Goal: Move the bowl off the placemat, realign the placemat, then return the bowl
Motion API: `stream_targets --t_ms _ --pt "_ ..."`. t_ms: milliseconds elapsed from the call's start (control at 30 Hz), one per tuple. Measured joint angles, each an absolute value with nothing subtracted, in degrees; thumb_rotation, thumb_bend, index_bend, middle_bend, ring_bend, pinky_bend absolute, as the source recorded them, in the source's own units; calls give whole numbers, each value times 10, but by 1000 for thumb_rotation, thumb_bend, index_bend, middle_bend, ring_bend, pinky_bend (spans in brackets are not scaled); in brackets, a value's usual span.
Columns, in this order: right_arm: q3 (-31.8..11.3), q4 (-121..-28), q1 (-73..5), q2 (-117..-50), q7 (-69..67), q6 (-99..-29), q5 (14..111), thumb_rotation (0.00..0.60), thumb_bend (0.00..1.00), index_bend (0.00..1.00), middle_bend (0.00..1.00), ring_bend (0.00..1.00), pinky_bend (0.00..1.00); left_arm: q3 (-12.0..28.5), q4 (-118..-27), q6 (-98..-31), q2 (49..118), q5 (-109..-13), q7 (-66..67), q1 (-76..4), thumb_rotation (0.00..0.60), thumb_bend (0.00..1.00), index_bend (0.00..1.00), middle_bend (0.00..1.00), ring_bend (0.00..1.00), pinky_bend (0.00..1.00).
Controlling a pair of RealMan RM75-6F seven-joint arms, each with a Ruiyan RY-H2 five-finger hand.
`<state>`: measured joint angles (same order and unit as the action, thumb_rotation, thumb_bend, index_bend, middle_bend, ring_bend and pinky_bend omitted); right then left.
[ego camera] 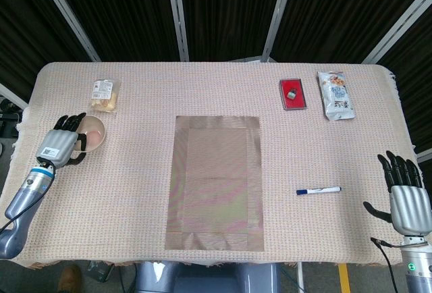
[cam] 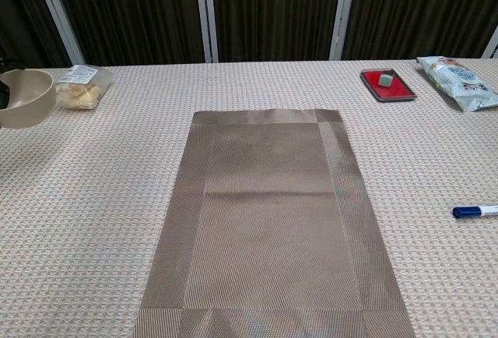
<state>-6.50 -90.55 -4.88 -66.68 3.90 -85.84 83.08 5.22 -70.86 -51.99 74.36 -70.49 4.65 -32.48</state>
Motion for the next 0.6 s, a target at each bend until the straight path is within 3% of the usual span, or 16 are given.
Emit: stream_targets --t_ms 167,267,333,600 --pt "-66 -903 -48 -666 35 -859 827 600 0 0 0 0 0 59 -698 -519 769 -687 64 -323 600 281 433 0 0 0" --pt "-67 -902 -48 -665 34 -858 826 600 0 0 0 0 0 59 -698 -520 772 -685 68 -323 600 42 139 0 0 0" --pt "-67 -901 -48 -665 33 -858 826 600 0 0 0 0 0 59 -701 -519 773 -681 74 -323 600 0 6 0 0 0" --pt "-66 -904 -48 -663 29 -859 829 600 0 0 0 0 0 70 -750 -558 756 -692 59 -314 600 0 0 0 0 0"
